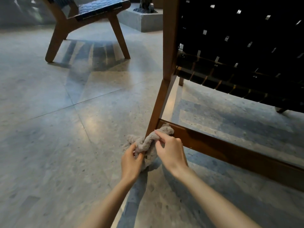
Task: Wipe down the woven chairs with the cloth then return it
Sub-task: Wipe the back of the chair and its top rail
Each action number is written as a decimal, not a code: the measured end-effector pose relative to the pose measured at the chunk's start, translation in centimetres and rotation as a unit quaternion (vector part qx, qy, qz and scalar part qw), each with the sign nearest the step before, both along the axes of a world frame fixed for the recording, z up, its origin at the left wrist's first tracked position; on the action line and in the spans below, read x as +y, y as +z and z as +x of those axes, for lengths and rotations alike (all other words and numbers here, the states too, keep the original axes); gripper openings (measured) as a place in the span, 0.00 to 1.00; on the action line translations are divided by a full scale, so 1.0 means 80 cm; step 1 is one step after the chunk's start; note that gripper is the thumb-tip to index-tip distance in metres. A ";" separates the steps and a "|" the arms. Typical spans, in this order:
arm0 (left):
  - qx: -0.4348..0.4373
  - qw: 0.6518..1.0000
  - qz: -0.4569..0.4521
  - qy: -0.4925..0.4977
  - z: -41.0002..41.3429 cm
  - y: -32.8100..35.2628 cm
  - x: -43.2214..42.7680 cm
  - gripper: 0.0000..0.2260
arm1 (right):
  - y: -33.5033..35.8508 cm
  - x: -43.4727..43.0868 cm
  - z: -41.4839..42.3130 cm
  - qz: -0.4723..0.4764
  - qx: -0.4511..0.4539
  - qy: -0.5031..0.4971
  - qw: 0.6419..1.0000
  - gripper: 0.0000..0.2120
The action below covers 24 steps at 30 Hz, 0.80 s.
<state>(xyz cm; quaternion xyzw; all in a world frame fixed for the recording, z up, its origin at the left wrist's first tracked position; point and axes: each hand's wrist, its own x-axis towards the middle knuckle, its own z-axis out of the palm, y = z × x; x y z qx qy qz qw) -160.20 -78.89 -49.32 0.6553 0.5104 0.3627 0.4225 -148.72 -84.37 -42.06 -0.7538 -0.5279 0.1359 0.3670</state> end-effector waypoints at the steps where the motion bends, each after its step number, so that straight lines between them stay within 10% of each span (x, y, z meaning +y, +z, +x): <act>1: -0.014 1.000 0.008 0.019 0.004 0.007 -0.002 0.09 | 0.006 -0.002 0.002 0.030 -0.010 -0.020 0.999 0.15; 12: -0.075 0.973 0.192 -0.101 0.079 0.087 0.009 0.15 | 0.061 -0.052 0.128 -0.012 -0.086 -0.285 0.955 0.24; 16: 0.096 0.940 0.256 -0.205 0.097 0.074 0.018 0.18 | 0.056 -0.058 0.153 -0.071 -0.146 -0.308 0.938 0.15; 24: 0.333 0.824 0.379 -0.257 0.088 0.063 0.040 0.30 | 0.014 -0.034 0.111 -0.135 -0.299 -0.035 0.944 0.32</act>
